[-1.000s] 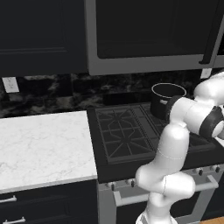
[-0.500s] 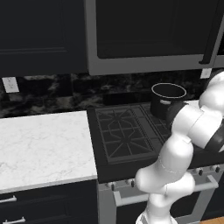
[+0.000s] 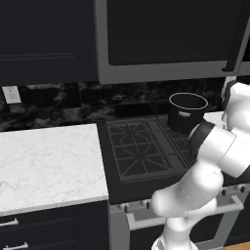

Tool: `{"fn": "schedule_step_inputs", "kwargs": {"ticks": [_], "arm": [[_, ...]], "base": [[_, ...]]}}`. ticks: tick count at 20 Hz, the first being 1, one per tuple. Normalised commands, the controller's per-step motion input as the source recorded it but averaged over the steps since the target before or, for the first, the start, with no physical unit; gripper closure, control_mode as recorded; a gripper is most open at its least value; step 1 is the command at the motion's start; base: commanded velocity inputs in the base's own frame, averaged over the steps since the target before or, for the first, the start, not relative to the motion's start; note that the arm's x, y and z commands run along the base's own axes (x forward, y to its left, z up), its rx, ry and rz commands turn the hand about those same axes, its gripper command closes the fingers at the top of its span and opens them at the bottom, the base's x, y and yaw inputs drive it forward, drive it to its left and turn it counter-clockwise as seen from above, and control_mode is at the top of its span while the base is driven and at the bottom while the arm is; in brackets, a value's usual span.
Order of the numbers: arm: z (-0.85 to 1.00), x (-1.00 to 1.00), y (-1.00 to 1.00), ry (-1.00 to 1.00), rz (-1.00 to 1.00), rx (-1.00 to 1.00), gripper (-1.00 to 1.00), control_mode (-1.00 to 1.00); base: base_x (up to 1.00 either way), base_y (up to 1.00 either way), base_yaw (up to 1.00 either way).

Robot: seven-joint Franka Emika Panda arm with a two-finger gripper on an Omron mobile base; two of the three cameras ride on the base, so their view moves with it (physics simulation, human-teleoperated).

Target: Pick the kettle from the counter and place it on a stove burner. Then turn the burner on.

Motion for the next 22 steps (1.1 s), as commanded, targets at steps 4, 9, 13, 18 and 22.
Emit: {"fn": "schedule_step_inputs", "kwargs": {"ticks": [4,9,13,18,22], "arm": [[0.00,0.38,0.32,0.00,0.26,0.00,1.00,-1.00],[0.00,0.30,0.46,-0.03,0.21,0.00,1.00,-1.00],[0.00,0.28,0.48,0.00,0.17,0.00,1.00,-1.00],[0.00,0.05,0.09,0.05,0.05,-0.12,1.00,-1.00],[-0.01,0.04,0.00,0.00,0.00,-0.20,1.00,-1.00]], "base": [[0.00,0.00,0.00],[0.00,0.00,0.00],[0.00,0.00,0.00],[0.00,0.00,0.00],[0.00,0.00,0.00]]}}
